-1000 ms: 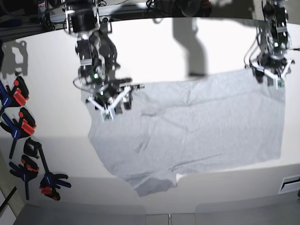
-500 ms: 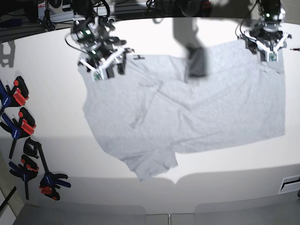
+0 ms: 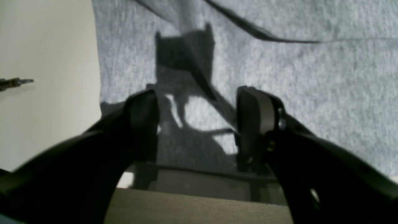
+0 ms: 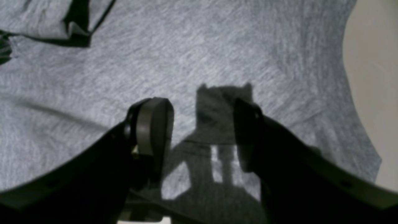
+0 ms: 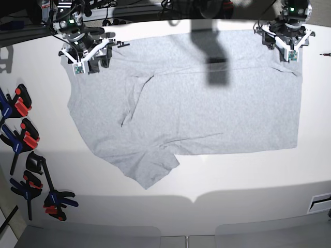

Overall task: Fold the T-shirt properly
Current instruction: 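Drag the shirt back toward the robot with both grippers, then move both grippers to the shirt's hem corners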

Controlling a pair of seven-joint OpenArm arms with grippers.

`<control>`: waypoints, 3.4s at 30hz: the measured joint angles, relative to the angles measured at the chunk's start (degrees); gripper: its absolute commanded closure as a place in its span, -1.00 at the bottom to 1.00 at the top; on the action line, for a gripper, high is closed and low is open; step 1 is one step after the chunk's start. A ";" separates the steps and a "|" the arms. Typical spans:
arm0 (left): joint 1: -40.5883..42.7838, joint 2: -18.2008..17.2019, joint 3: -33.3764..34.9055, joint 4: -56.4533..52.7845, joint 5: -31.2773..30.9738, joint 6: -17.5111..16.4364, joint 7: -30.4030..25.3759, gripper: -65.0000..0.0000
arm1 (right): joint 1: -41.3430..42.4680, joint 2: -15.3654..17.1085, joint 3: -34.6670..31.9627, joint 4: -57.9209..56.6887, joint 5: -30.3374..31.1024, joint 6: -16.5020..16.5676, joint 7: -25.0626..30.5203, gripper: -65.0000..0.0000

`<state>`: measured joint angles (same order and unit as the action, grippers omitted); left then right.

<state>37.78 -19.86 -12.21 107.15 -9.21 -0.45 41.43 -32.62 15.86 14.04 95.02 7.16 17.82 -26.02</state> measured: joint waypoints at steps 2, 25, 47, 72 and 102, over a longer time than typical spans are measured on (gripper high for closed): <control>0.04 0.00 0.00 0.11 -0.39 -0.02 0.85 -0.18 | -0.04 0.02 0.00 0.02 0.00 0.00 -0.15 0.00; 4.02 0.52 0.15 7.72 0.07 -0.22 1.07 -0.18 | -4.33 0.20 0.37 1.44 0.02 -1.44 0.83 0.00; -10.82 -0.63 0.15 7.69 5.49 -4.83 8.52 -0.18 | -1.29 0.00 -0.04 17.44 -5.64 -2.16 -4.96 0.00; -68.76 -8.72 0.07 -68.43 -7.72 -16.94 -8.20 -0.18 | 10.67 -0.46 -0.07 17.59 -2.43 1.18 -14.58 0.00; -70.10 -8.41 -0.17 -80.54 -17.84 -26.82 -6.97 1.00 | 17.77 -0.48 -0.04 17.55 -2.34 1.68 -13.90 0.00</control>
<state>-32.32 -28.27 -12.38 26.61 -27.05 -27.27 34.46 -14.85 15.38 14.00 112.57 4.82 19.51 -39.92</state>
